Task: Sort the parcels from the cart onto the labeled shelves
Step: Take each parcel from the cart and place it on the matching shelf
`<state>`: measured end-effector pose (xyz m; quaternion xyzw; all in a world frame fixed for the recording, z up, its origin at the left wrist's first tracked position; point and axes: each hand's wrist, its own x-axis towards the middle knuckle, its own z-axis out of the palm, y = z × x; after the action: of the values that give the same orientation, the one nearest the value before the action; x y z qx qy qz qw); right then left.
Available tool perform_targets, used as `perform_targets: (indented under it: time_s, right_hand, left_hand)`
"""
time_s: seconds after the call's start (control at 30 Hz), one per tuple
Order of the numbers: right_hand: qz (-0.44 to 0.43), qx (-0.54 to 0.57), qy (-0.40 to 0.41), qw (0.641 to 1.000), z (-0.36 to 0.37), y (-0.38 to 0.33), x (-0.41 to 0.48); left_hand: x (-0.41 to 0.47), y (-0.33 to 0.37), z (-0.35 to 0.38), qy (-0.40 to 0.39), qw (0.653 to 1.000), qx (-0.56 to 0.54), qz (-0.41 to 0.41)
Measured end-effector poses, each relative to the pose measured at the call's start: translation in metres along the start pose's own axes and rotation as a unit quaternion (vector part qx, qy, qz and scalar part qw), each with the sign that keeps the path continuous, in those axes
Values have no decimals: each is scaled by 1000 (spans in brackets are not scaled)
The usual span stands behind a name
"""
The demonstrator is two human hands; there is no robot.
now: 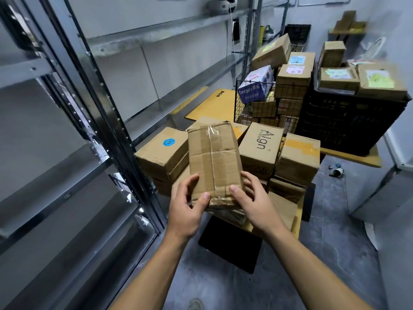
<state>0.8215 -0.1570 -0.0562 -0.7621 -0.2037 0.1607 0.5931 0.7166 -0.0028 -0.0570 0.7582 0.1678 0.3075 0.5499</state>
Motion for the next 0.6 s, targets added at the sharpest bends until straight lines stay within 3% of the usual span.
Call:
perform_targets:
  time_s: [0.1,0.2,0.37,0.5,0.6]
  right_hand:
    - [7,39,14,999,-3,-5,0]
    - [10,135,34,990,-10,-9,0]
    - [57,222,45,972,-11,-3,-4]
    - [73,295,31,952,-15,3,-9]
    - [75,295,20,952,-14,7,-14]
  left_hand:
    - [5,4,-1,-5,999,-37,11]
    - [12,3,-3,16,993,-113,-35]
    - [13,-5,-9,-35,996,75,-20]
    - [8,-15,-11,-53,993,71,-81]
    - [3,-17,-10,-50,995,-3,-91]
